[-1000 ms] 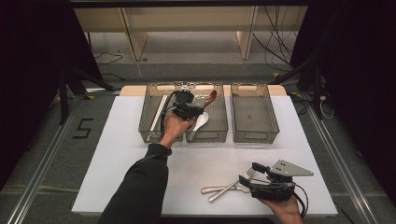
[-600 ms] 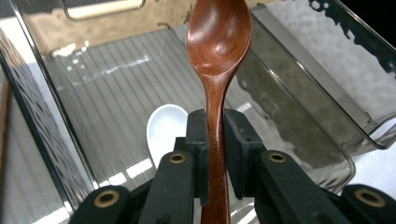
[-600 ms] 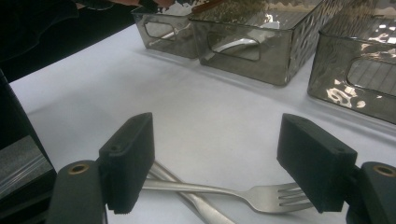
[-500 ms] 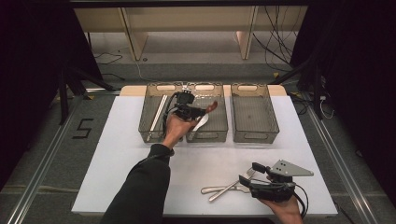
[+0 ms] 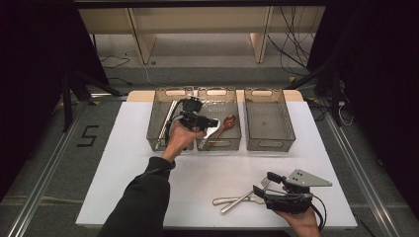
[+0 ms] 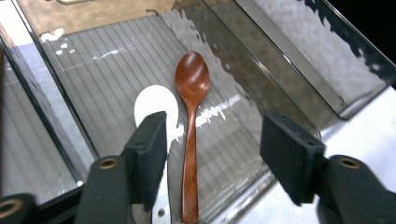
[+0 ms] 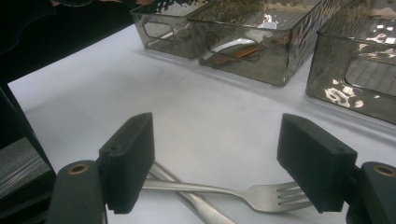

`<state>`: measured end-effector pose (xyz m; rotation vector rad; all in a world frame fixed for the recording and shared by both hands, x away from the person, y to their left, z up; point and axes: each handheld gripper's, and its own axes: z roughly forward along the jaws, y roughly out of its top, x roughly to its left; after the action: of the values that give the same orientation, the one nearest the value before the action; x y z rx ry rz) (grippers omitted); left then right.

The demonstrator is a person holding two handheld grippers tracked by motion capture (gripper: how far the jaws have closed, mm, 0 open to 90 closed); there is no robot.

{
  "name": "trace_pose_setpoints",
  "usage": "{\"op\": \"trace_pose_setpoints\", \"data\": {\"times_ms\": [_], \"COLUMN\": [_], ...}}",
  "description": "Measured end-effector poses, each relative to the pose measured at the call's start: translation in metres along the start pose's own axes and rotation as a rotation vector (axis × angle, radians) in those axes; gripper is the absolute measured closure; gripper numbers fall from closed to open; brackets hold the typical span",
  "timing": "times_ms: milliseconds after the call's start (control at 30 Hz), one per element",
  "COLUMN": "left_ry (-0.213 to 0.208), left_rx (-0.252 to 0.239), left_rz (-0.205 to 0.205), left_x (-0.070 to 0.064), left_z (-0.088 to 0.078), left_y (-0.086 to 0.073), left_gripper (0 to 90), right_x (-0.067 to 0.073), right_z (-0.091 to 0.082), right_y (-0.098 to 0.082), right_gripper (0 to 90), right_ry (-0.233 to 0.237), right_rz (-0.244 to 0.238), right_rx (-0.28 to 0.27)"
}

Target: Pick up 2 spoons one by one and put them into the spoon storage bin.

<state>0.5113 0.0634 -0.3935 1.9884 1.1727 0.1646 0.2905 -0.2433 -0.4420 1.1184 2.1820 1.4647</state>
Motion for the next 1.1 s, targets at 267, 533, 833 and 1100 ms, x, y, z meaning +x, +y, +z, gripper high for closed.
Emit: {"op": "trace_pose_setpoints", "data": {"times_ms": [267,533,833,1100], "left_ry": [-0.053,-0.085,-0.095,-0.102], "left_rx": [-0.031,-0.082,-0.097,-0.133], "left_rz": [0.013,0.031,0.068,0.064], "left_x": [-0.001,-0.008,-0.010,-0.011], "left_z": [-0.014,-0.034,-0.051,-0.065], "left_y": [-0.016,-0.033,-0.058,-0.080], "left_gripper": [32.3,28.7,26.1,25.7], "right_x": [0.000,0.000,0.001,0.001], "right_z": [0.000,0.000,0.000,0.001], "right_y": [0.000,0.000,0.000,0.000], "right_gripper": [28.2,28.2,28.2,28.2], "right_ry": [-0.002,-0.003,-0.004,-0.002], "right_rz": [0.001,-0.002,-0.001,0.002], "right_rx": [-0.001,-0.001,0.001,0.008]}}
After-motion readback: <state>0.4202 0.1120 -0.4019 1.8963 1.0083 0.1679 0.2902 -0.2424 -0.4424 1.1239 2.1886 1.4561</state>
